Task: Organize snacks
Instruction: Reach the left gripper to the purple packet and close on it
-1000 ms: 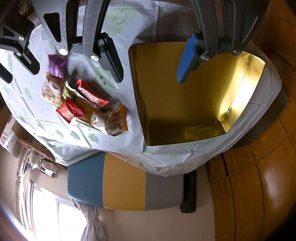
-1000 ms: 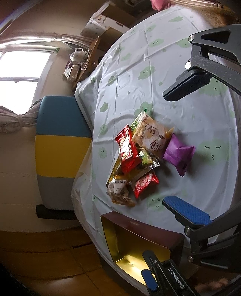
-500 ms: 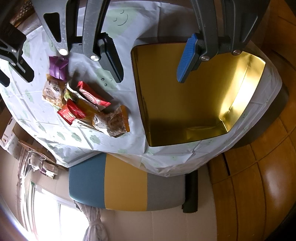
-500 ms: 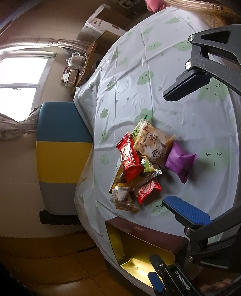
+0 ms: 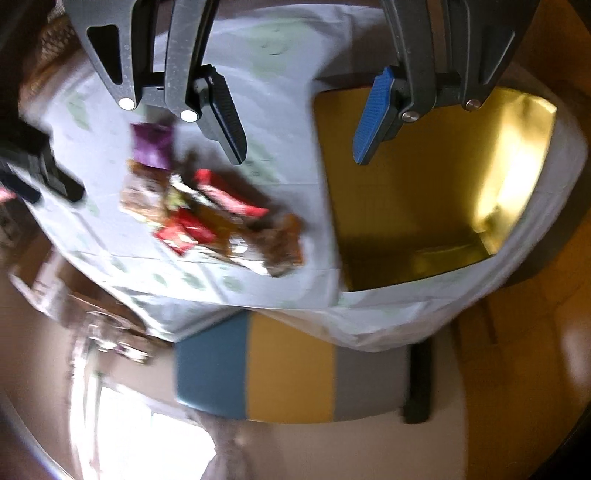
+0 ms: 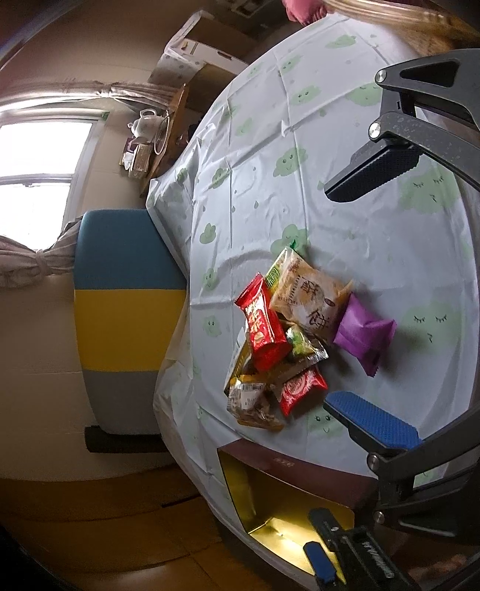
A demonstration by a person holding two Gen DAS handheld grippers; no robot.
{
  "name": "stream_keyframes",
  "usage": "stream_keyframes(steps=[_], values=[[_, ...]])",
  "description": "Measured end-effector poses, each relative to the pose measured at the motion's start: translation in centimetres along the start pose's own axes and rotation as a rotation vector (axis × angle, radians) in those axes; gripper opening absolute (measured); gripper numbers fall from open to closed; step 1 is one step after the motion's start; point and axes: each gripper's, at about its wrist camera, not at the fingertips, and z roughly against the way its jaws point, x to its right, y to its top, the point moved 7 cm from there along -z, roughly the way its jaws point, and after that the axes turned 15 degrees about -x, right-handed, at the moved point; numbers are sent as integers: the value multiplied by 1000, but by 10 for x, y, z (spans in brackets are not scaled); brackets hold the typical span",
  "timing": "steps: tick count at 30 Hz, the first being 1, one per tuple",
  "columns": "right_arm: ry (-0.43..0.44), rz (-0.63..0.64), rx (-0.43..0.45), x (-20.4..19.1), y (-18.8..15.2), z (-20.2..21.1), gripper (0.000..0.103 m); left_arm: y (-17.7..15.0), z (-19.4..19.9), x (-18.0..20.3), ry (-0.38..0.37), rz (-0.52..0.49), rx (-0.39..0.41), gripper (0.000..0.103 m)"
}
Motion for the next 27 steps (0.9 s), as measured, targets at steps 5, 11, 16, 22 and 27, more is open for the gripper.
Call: stream_keyframes(steps=[5,11,16,22,27], values=[[-3,-16,21,38,41,10,103,6,-9,29,-70,-108,-61,62],[-26,35,-18,78,90,-4,103,7,-28,71,-171,-252,-157,62],[-3,9,-72,110,94,-43,103,11,-40,111,-236,-370,-210,62],[93,-170,-137,144,94,-60,103,9,-72,150,-240,-457,-301,62],[111,-194,-147,146,92,-61,103,5,-99,156,-207,-436,-341,62]])
